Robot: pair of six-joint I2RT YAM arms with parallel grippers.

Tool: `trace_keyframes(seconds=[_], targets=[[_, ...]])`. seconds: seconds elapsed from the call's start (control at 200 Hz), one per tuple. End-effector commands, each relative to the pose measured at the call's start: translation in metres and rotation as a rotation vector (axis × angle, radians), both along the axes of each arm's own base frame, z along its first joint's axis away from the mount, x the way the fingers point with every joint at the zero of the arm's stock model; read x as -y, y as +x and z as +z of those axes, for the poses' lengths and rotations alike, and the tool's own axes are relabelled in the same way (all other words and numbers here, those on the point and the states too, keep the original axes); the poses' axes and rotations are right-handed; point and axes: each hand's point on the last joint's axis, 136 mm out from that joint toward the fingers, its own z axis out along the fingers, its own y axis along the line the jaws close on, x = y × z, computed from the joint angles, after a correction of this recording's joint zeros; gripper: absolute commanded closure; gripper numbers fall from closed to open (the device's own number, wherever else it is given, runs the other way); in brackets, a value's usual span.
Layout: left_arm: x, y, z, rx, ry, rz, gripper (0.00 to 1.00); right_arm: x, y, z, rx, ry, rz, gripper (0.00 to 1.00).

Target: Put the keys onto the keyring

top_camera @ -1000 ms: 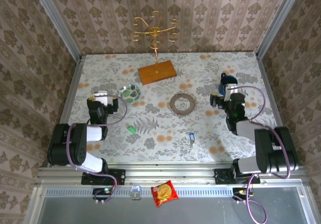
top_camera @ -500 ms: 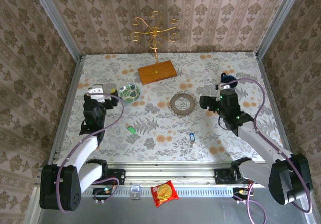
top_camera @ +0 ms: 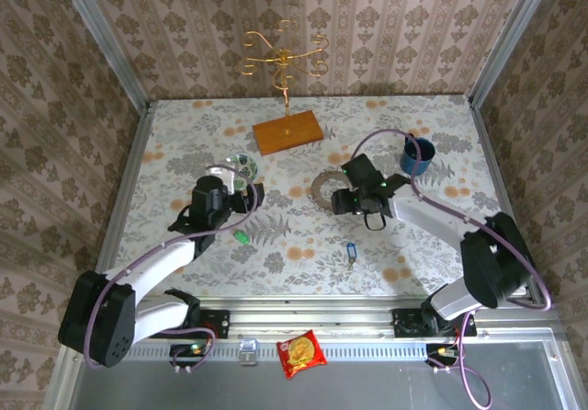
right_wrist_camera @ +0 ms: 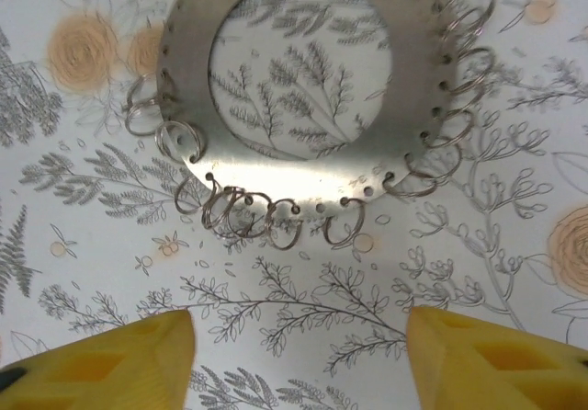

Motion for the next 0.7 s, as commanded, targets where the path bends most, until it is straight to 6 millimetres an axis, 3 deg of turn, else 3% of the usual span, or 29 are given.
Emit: trace_keyframes(seconds=[0.0,0.055,0.315,0.695], targets=[[0.01,0.0,0.001,-0.019,-0.03,0.011,0.1,0.0,-0.012,-0.011,-0.095,-0.116,0.036,0.5],[0.014,-0.002,-0.003,-0.029,-0.021,-0.003,0.1,-0.003,-0.009,-0.017,-0.117,-0.148,0.044,0.58],[0.02,-0.002,-0.004,-0.04,-0.02,-0.014,0.1,-0.019,0.012,-0.034,-0.153,-0.244,0.05,0.62],[0.024,-0.003,-0.003,-0.046,-0.032,-0.012,0.11,-0.015,0.027,-0.048,-0.175,-0.345,0.032,0.74]])
